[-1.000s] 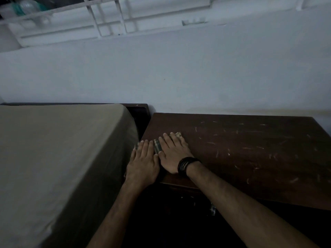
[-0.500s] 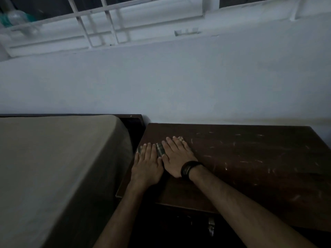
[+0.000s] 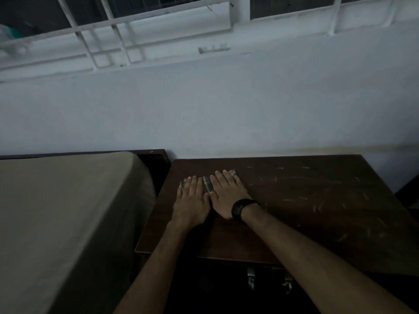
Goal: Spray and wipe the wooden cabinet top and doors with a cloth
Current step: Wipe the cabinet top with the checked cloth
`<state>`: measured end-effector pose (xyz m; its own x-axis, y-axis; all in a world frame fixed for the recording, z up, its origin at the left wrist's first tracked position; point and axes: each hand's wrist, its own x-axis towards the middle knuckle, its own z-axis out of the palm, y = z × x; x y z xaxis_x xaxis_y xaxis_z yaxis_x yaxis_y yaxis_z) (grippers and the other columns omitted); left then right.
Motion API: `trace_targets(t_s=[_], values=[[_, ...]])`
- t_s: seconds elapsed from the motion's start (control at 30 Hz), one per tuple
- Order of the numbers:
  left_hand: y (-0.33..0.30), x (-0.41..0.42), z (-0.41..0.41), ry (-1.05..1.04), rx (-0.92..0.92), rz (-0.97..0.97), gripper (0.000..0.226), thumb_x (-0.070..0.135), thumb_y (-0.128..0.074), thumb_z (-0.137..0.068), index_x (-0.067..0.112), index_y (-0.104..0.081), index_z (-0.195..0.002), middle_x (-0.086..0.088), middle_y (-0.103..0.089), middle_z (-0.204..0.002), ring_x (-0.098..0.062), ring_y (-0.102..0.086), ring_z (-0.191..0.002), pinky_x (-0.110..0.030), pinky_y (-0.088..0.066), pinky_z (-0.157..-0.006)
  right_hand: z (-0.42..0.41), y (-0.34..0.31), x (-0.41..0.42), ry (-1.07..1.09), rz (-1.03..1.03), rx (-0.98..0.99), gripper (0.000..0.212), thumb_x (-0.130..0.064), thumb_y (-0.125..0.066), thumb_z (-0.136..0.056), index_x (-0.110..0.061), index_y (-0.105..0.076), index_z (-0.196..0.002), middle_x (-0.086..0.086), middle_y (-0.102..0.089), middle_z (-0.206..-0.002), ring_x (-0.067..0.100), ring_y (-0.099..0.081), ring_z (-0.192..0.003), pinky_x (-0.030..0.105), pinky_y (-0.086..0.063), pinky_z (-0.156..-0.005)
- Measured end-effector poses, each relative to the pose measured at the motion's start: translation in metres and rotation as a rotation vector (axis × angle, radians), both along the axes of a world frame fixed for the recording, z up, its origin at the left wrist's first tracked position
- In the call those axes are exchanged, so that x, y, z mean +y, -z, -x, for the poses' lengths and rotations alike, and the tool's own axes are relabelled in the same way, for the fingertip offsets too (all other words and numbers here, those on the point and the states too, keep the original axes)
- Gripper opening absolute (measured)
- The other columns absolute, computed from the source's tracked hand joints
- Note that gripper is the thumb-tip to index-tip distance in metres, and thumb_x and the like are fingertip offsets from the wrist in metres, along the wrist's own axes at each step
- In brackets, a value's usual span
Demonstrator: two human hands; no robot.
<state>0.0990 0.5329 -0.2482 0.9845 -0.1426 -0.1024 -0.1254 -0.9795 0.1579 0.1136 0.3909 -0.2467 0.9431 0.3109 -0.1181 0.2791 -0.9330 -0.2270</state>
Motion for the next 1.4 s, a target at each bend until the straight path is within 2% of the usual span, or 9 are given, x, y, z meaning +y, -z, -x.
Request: trace_targets(t_s=[0.13, 0.27, 0.33, 0.4, 0.47, 0.83, 1.0, 1.3, 1.4], values=[[0.003, -0.031, 0.035, 0.025, -0.026, -0.017, 0.062, 0.04, -0.01, -0.105, 0.012, 0.0, -0.159, -0.006, 0.006, -0.167, -0.019, 0.012, -0.153, -0.041, 0.006, -0.124, 0.043, 0.005, -0.034, 0.024, 0.01, -0.05, 0.061, -0.043, -0.013, -0.105, -0.019, -0.001, -0.159, 0.001, 0.006, -0.167, 0.02, 0.01, -0.153, 0.043, 0.005, -0.123], [0.006, -0.053, 0.047, 0.052, -0.05, -0.025, 0.089, 0.048, 0.018, -0.08, 0.012, -0.001, -0.159, -0.006, 0.005, -0.167, -0.019, 0.011, -0.153, -0.041, 0.007, -0.124, 0.057, 0.005, -0.052, 0.067, 0.027, -0.062, 0.06, -0.044, -0.011, -0.104, -0.021, -0.001, -0.159, 0.0, 0.006, -0.167, 0.018, 0.009, -0.153, 0.042, 0.005, -0.124], [0.007, -0.056, 0.037, 0.056, -0.039, -0.027, 0.083, 0.047, 0.015, -0.086, 0.012, 0.0, -0.159, -0.006, 0.006, -0.167, -0.019, 0.012, -0.153, -0.041, 0.008, -0.124, 0.048, 0.005, -0.054, 0.091, 0.018, -0.056, 0.06, -0.044, -0.011, -0.104, -0.021, -0.001, -0.159, -0.001, 0.006, -0.167, 0.018, 0.01, -0.152, 0.042, 0.005, -0.124], [0.006, -0.057, 0.019, 0.068, -0.014, -0.016, 0.066, 0.042, -0.002, -0.101, 0.012, 0.0, -0.159, -0.006, 0.007, -0.167, -0.019, 0.012, -0.153, -0.041, 0.009, -0.124, 0.031, 0.006, -0.055, 0.114, 0.008, -0.052, 0.06, -0.043, -0.013, -0.104, -0.021, -0.001, -0.159, -0.001, 0.006, -0.167, 0.018, 0.01, -0.152, 0.042, 0.006, -0.123], [0.004, -0.062, -0.003, 0.081, -0.001, 0.001, 0.061, 0.038, -0.012, -0.106, 0.01, 0.001, -0.159, -0.007, 0.007, -0.167, -0.02, 0.012, -0.153, -0.042, 0.008, -0.124, 0.009, 0.006, -0.06, 0.126, 0.011, -0.043, 0.06, -0.043, -0.013, -0.104, -0.021, -0.001, -0.159, 0.0, 0.006, -0.167, 0.018, 0.01, -0.152, 0.042, 0.007, -0.123], [0.002, -0.076, -0.08, 0.095, -0.004, 0.0, 0.06, 0.036, -0.015, -0.107, 0.009, -0.002, -0.159, -0.007, 0.004, -0.167, -0.021, 0.008, -0.154, -0.043, 0.006, -0.124, -0.064, 0.006, -0.068, 0.178, 0.018, -0.049, 0.06, -0.04, -0.018, -0.104, -0.018, -0.009, -0.159, 0.001, -0.003, -0.167, 0.021, 0.0, -0.153, 0.044, 0.001, -0.123], [0.001, -0.078, -0.062, 0.093, 0.007, -0.012, 0.06, 0.035, -0.016, -0.107, 0.009, -0.002, -0.159, -0.008, 0.005, -0.167, -0.022, 0.009, -0.153, -0.043, 0.006, -0.124, -0.044, 0.007, -0.068, 0.189, 0.009, -0.044, 0.059, -0.04, -0.016, -0.105, -0.017, -0.005, -0.159, 0.001, 0.001, -0.167, 0.021, 0.005, -0.153, 0.043, 0.003, -0.123], [0.001, -0.085, 0.017, 0.134, -0.028, 0.007, 0.06, 0.037, -0.013, -0.106, 0.011, 0.0, -0.159, -0.007, 0.005, -0.167, -0.02, 0.01, -0.153, -0.042, 0.005, -0.125, 0.037, 0.003, -0.077, 0.193, -0.012, -0.032, 0.059, -0.04, -0.013, -0.105, -0.018, -0.002, -0.158, 0.002, 0.005, -0.167, 0.02, 0.008, -0.153, 0.043, 0.006, -0.123], [0.005, -0.087, 0.047, 0.131, -0.054, 0.007, 0.069, 0.043, 0.004, -0.097, 0.013, -0.001, -0.159, -0.005, 0.003, -0.167, -0.018, 0.01, -0.153, -0.04, 0.006, -0.124, 0.072, 0.001, -0.079, 0.204, 0.003, -0.053, 0.065, -0.044, 0.002, -0.098, -0.018, -0.001, -0.158, 0.001, 0.005, -0.167, 0.02, 0.009, -0.153, 0.042, 0.008, -0.123]])
